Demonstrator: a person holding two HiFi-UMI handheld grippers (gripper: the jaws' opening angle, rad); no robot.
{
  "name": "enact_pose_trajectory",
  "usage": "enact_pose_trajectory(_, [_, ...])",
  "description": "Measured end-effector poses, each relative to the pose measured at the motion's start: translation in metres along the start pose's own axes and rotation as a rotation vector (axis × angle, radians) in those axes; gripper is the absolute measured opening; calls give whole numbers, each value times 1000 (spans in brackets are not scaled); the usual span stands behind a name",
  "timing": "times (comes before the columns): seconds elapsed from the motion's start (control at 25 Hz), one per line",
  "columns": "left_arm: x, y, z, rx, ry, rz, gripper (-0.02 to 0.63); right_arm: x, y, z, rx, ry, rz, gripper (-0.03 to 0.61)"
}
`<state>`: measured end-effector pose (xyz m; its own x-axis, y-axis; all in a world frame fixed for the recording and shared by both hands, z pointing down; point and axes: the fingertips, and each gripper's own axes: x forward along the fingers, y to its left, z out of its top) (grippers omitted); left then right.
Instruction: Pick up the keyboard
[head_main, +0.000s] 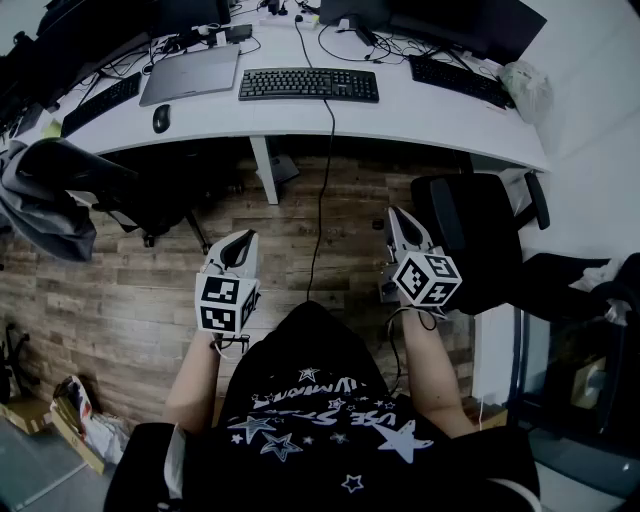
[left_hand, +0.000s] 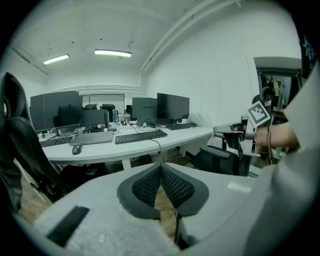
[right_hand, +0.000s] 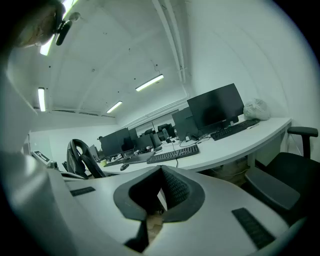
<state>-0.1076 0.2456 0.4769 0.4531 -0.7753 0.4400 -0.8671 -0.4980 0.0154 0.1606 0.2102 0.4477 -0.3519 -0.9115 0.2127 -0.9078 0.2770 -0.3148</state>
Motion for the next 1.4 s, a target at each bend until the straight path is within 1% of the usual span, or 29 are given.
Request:
enact_pose_trajectory(0.28, [-7, -5, -6, -6, 14, 12, 21, -11, 1, -6, 2, -4, -1, 3])
enact_pose_trajectory(0.44, [-10, -5, -2, -8, 4, 16, 21, -17, 1, -6, -6, -14, -6, 3])
enact_pose_trajectory(0.64, [-11, -7, 3, -43, -16, 8, 21, -21, -3, 1, -104, -15, -34, 3])
enact_pose_trajectory(0.76, [-9, -4, 7, -51, -29, 8, 21, -12, -2, 7, -163, -24, -30, 3])
enact_pose_trajectory(0.88, [-6, 3, 10, -60, -35, 11, 23, 2, 2, 10, -190, -26, -12, 6])
enact_pose_trajectory(0.92, [-4, 7, 12, -62, -42, 17, 23, 9, 4, 10, -190, -24, 0, 37])
enact_pose_trajectory(0.96, [-2, 12, 16, -62, -56, 27, 23, 16, 5, 10, -191, -21, 11, 130])
enact_pose_trajectory(1.04, [4, 22, 25, -57, -93, 45, 36, 30, 5, 12, -208, -21, 18, 235])
enact_pose_trajectory(1.08, [9, 26, 30, -53, -109, 46, 148, 38, 3, 12, -223, -21, 12, 280])
enact_pose_trajectory(1.12, [14, 30, 34, -50, -119, 44, 304, 45, 1, 13, -237, -18, 3, 316])
enact_pose_trajectory(1.16, [21, 34, 38, -49, -126, 43, 333, 53, -2, 14, -246, -14, -8, 346])
enact_pose_trajectory(1.28, [41, 51, 45, -60, -135, 56, 368, 82, -14, 15, -254, 8, -26, 427])
enact_pose_trajectory(1.4, [70, 67, 51, -78, -131, 67, 402, 116, -30, 16, -249, 43, -24, 455])
